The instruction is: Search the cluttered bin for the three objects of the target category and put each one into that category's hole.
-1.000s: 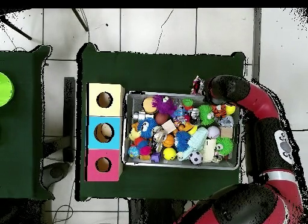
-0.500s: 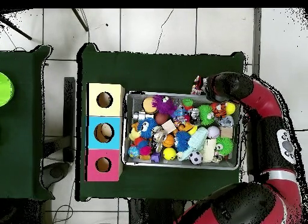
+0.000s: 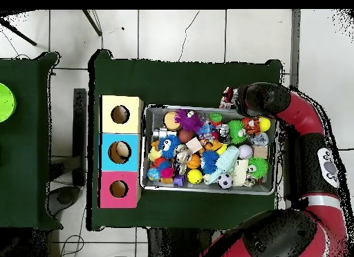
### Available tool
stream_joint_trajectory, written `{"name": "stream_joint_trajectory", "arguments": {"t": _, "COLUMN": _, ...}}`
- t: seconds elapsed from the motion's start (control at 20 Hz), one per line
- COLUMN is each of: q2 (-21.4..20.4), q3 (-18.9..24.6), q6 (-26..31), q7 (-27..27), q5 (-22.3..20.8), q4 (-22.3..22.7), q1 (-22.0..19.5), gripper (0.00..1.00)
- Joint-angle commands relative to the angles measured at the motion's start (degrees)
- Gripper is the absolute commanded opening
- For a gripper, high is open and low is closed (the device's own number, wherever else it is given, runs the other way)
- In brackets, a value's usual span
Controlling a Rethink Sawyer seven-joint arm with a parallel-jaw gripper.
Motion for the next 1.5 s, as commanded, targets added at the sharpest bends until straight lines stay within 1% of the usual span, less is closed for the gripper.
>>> {"name": "stream_joint_trajectory", "arguments": {"t": 0.05, "q2": -0.1, "q3": 0.4, "q6": -5.2, "q7": 3.4, "q5": -0.3, "q4": 6.9, "q1": 1.1, "gripper": 1.0}}
{"name": "stream_joint_trajectory", "arguments": {"t": 0.15, "q2": 0.3, "q3": 0.7, "q6": -5.4, "q7": 3.2, "q5": -0.1, "q4": 6.4, "q1": 1.3, "gripper": 1.0}}
{"name": "stream_joint_trajectory", "arguments": {"t": 0.25, "q2": 2.1, "q3": 1.7, "q6": -6.3, "q7": 2.2, "q5": 0.2, "q4": 5.4, "q1": 1.1, "gripper": 1.0}}
{"name": "stream_joint_trajectory", "arguments": {"t": 0.35, "q2": 3.2, "q3": 2.0, "q6": -5.9, "q7": 1.1, "q5": 0.3, "q4": 4.4, "q1": 0.9, "gripper": 1.0}}
{"name": "stream_joint_trajectory", "arguments": {"t": 0.6, "q2": 4.2, "q3": 2.5, "q6": -6.0, "q7": 0.4, "q5": 1.0, "q4": 4.0, "q1": 0.5, "gripper": 1.0}}
{"name": "stream_joint_trajectory", "arguments": {"t": 0.75, "q2": 4.1, "q3": 2.5, "q6": -6.6, "q7": 1.0, "q5": 1.4, "q4": 4.5, "q1": 0.2, "gripper": 1.0}}
{"name": "stream_joint_trajectory", "arguments": {"t": 0.8, "q2": 4.1, "q3": 2.0, "q6": -5.9, "q7": 1.7, "q5": 1.6, "q4": 4.5, "q1": 0.4, "gripper": 1.0}}
{"name": "stream_joint_trajectory", "arguments": {"t": 0.85, "q2": 4.0, "q3": 2.0, "q6": -6.4, "q7": 2.1, "q5": 1.8, "q4": 4.8, "q1": 0.3, "gripper": 0.0}}
{"name": "stream_joint_trajectory", "arguments": {"t": 1.0, "q2": 3.8, "q3": 1.8, "q6": -6.8, "q7": 2.6, "q5": 1.8, "q4": 4.9, "q1": 0.5, "gripper": 0.0}}
{"name": "stream_joint_trajectory", "arguments": {"t": 1.05, "q2": 3.7, "q3": 2.1, "q6": -7.9, "q7": 2.8, "q5": 1.8, "q4": 5.3, "q1": 0.3, "gripper": 0.0}}
{"name": "stream_joint_trajectory", "arguments": {"t": 1.5, "q2": 3.5, "q3": 2.3, "q6": -7.1, "q7": 1.6, "q5": 2.2, "q4": 4.9, "q1": 0.5, "gripper": 0.0}}
